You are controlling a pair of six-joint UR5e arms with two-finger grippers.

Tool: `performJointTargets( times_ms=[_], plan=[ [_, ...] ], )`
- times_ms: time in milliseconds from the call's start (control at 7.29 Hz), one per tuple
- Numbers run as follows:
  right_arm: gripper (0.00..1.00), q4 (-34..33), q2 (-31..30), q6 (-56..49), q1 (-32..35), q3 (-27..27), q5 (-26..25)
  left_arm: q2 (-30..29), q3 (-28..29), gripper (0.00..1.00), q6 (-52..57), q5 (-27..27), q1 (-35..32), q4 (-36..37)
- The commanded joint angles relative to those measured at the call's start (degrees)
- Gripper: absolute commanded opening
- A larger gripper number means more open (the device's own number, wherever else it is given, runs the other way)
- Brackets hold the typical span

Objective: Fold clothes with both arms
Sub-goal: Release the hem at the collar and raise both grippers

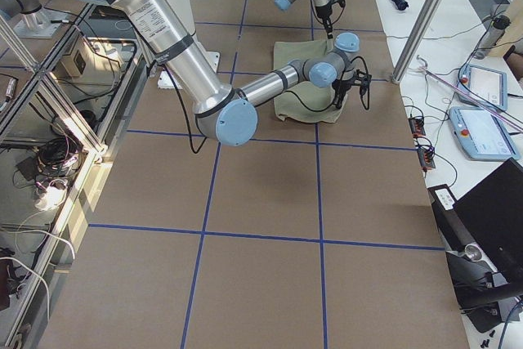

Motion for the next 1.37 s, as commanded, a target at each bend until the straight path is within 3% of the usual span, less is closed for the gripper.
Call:
performJointTargets(
  times_ms=[0, 137, 549, 686, 824, 1098, 1235],
  plan=[
    [0.00, 2.6, -0.1, 0.0, 0.0, -0.2, -0.2, -0.5, 0.6, 0.00, 0.0, -0.1, 0.0, -0.2],
    [0.00, 5.9, -0.2, 0.0, 0.1, -1.8, -0.2, -0.8, 0.6, 0.00, -0.1, -0.1, 0.2, -0.2],
    [0.00, 6.1, -0.1, 0.0, 0.1, -2.4, -0.4, -0.7, 0.6, 0.00, -0.3, 0.0, 1.4, -0.2],
    [0.78, 6.1, -0.1, 0.0, -0.4, -2.5, -0.9, -0.7, 0.6, 0.72, -0.1, 0.0, 1.4, -0.2],
    [1.00, 6.2, -0.1, 0.1, -1.1, -2.4, -2.1, -0.9, 0.5, 1.00, 0.1, 0.0, 1.4, -0.2],
    [1.00, 6.2, -0.6, -1.9, -0.9, -0.6, -1.4, -0.9, 0.2, 1.00, 0.3, 0.0, 1.3, -0.2],
    [1.00, 6.2, -2.4, -1.0, -1.5, 3.3, -1.2, -0.8, -0.2, 1.00, 0.3, -0.2, 1.4, -0.2]
  ],
)
